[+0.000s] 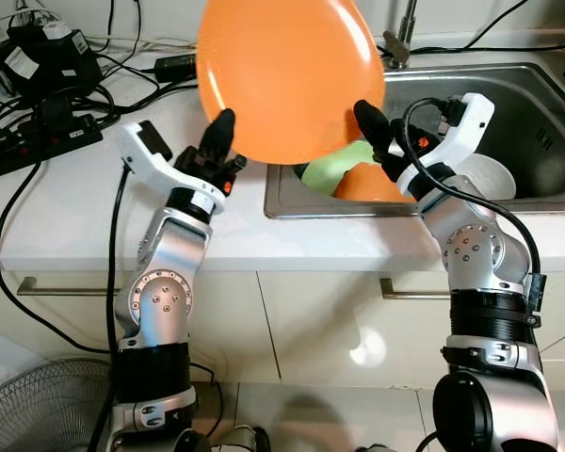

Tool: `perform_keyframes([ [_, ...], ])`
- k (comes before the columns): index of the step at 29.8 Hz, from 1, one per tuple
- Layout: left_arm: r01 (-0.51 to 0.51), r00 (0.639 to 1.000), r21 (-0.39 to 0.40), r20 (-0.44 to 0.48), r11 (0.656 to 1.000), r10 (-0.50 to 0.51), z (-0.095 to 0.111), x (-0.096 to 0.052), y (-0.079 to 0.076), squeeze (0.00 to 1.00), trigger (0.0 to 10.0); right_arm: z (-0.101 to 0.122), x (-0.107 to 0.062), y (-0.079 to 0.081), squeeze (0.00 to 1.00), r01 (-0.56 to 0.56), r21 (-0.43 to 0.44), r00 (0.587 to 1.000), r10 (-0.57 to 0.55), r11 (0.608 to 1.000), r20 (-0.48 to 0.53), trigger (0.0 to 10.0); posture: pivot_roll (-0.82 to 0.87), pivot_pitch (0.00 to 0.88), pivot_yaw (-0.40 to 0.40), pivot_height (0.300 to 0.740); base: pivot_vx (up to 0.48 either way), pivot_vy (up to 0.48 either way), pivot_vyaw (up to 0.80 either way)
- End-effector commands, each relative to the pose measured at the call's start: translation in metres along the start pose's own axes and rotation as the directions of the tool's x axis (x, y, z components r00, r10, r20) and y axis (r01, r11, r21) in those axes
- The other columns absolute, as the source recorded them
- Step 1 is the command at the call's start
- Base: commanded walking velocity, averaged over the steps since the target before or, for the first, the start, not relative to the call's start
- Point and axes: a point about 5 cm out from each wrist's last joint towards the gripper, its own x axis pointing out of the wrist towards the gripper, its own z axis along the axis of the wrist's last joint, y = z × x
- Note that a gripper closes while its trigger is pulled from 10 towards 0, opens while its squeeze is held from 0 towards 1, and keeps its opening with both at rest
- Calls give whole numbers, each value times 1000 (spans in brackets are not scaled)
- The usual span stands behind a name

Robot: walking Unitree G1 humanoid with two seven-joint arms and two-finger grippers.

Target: Kitchen organization

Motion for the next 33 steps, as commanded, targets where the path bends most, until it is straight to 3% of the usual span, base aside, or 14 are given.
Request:
perform_keyframes([
  [1,55,998,-9,32,998,-54,8,0,-8,0,0,2,4,7,0,-34,34,999,33,999,7,10000,-58,55,106,740,0,0,0],
  [7,63,998,-73,15,995,-62,6,-1,-9,0,0,-4,5,15,0,-107,95,994,110,990,-27,10000,-56,54,105,740,0,0,0],
  [10,85,996,-161,-18,983,-89,1,-3,-9,0,0,-8,3,27,0,-210,194,975,220,958,-36,10000,-55,50,106,740,0,0,0],
  [14,84,995,-181,-30,980,-90,-1,-4,-8,0,0,-9,1,32,0,-251,203,964,264,946,-40,10000,-55,47,106,740,0,0,0],
  [15,77,996,-197,-32,977,-85,-2,-5,-7,0,0,-11,-1,34,0,-270,206,958,284,941,-41,78,-54,46,106,740,0,0,0],
  [24,67,997,-216,-29,974,-75,3,-5,-3,0,0,-7,-2,33,0,-272,232,958,285,934,-23,0,-55,45,107,740,0,0,0],
  [33,10,1000,-328,-19,944,-17,5,-7,9,0,0,2,-2,31,0,-276,267,960,277,924,35,0,-55,49,104,740,0,0,0],
])
